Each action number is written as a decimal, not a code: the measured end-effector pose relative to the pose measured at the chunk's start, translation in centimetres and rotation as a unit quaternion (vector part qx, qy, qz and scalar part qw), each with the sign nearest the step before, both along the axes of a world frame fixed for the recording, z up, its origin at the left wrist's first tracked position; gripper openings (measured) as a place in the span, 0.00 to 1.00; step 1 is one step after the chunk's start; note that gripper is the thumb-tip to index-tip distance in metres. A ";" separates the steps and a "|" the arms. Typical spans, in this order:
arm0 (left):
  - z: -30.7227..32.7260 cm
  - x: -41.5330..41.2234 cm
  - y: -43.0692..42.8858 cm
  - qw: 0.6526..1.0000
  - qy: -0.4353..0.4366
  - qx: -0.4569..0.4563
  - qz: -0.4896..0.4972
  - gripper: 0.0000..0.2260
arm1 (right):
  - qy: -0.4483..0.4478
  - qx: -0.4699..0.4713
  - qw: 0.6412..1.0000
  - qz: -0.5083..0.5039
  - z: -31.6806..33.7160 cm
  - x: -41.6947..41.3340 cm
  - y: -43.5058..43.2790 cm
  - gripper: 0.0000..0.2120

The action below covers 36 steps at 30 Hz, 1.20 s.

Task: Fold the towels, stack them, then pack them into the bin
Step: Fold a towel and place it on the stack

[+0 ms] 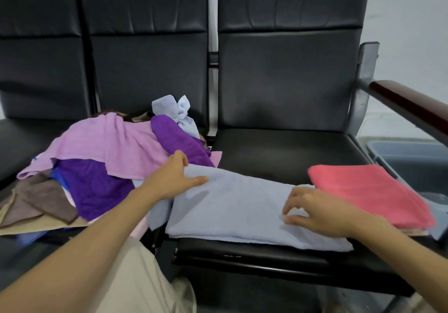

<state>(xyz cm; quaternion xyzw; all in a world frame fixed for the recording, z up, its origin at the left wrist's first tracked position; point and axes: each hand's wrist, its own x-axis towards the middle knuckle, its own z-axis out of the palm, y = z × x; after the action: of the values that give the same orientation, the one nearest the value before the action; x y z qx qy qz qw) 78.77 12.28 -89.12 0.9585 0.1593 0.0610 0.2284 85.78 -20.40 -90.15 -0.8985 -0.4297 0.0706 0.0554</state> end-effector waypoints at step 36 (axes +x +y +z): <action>3.1 5.3 -13.5 0.916 -0.068 -0.392 -0.047 0.03 | 0.535 0.417 0.701 -0.218 1.2 -3.3 3.3 0.24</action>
<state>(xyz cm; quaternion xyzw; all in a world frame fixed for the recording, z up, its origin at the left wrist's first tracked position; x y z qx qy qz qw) 84.10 -1.18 -86.03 0.7919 0.1094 0.0482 0.5988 82.45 -17.12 -88.96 -0.6630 -0.1054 0.3389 0.6591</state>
